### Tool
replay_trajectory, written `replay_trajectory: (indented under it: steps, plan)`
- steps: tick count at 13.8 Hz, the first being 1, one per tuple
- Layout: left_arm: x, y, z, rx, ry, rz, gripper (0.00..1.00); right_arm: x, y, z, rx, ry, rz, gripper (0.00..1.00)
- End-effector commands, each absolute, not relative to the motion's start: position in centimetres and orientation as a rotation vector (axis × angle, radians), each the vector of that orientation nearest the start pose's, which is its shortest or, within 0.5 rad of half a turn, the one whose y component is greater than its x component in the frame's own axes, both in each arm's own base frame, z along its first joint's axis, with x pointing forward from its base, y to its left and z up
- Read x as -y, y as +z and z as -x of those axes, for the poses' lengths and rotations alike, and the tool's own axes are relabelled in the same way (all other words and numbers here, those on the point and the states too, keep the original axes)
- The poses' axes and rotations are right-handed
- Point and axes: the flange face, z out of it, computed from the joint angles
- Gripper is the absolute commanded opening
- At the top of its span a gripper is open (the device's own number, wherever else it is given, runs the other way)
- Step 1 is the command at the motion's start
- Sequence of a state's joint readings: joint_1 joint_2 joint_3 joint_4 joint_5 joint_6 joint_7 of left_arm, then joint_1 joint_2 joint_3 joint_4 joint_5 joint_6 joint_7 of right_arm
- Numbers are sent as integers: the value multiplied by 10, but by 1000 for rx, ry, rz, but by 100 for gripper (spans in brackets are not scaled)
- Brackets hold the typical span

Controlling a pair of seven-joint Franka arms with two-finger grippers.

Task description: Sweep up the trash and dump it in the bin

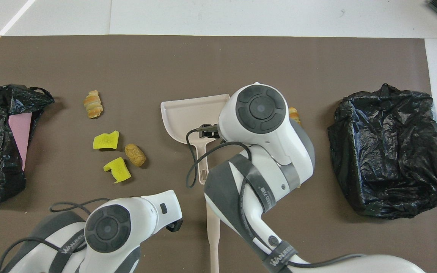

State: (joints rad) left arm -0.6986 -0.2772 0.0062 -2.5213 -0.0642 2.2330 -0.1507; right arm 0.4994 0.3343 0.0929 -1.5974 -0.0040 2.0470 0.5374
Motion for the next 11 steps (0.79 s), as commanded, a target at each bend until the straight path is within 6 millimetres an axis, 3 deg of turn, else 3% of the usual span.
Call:
replay_trajectory:
  steps: [1, 3, 5, 8, 10, 11]
  plan:
    - [294, 370, -292, -784, 4, 3110, 100, -389, 436, -551, 81, -134, 3040, 100]
    - [320, 366, -267, -740, -1, 3125, 100, -401, 409, -550, 106, -112, 3052, 100]
    - [345, 363, -243, -698, -31, 3146, 100, -434, 383, -523, 206, -118, 3048, 100]
    - [377, 351, -212, -674, -48, 3137, 100, -432, 359, -516, 254, -134, 3057, 100]
    - [397, 345, -193, -653, -50, 3133, 100, -440, 339, -483, 319, -66, 3093, 100]
    - [402, 346, -190, -632, -55, 3141, 100, -433, 334, -482, 321, -52, 3103, 100]
